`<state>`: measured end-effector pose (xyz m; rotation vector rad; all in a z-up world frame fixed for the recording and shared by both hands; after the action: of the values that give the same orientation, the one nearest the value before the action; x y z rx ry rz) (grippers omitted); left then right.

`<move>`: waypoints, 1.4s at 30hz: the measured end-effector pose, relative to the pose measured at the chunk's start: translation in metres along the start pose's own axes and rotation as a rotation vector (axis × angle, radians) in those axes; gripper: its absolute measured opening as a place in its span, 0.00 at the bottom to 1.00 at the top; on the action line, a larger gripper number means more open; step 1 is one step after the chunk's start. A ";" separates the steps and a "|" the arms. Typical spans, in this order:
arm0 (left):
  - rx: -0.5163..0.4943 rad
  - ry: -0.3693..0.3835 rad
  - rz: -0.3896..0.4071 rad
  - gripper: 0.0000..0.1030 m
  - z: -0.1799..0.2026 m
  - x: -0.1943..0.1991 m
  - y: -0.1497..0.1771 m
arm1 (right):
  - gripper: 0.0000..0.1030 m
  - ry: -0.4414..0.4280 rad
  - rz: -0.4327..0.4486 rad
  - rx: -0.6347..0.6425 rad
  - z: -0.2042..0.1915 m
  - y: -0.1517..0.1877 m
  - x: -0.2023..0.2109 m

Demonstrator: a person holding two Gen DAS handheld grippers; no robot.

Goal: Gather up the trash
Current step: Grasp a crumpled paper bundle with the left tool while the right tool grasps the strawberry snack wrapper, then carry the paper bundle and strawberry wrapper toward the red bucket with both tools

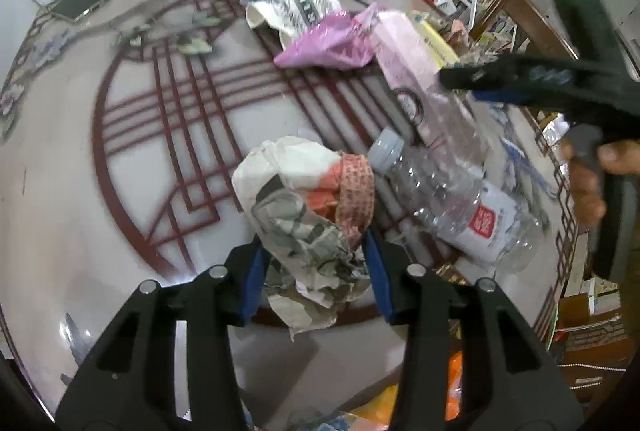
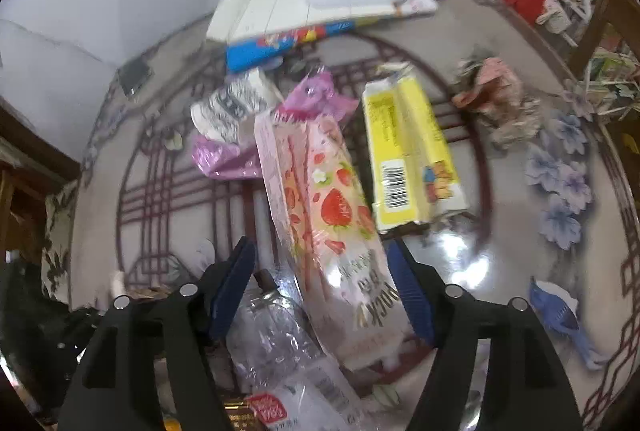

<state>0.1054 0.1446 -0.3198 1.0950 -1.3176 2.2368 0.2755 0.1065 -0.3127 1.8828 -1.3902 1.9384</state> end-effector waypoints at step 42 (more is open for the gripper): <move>-0.223 0.232 0.335 0.42 0.147 0.143 -0.068 | 0.43 0.138 0.512 -0.296 0.001 0.072 0.296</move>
<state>0.1200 0.0406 -0.1311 0.5511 -1.6947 2.2835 0.1633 -0.0835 -0.1025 1.3244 -2.1278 1.8618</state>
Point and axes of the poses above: each gripper's, at about its wrist camera, not at the fingertips, and x roughly against the way its jaws point, z to its right, y to its underside, the point moved 9 cm from there along -x, roughly the way its jaws point, and after that the axes turned 12 degrees about z, right-handed, at the moved point
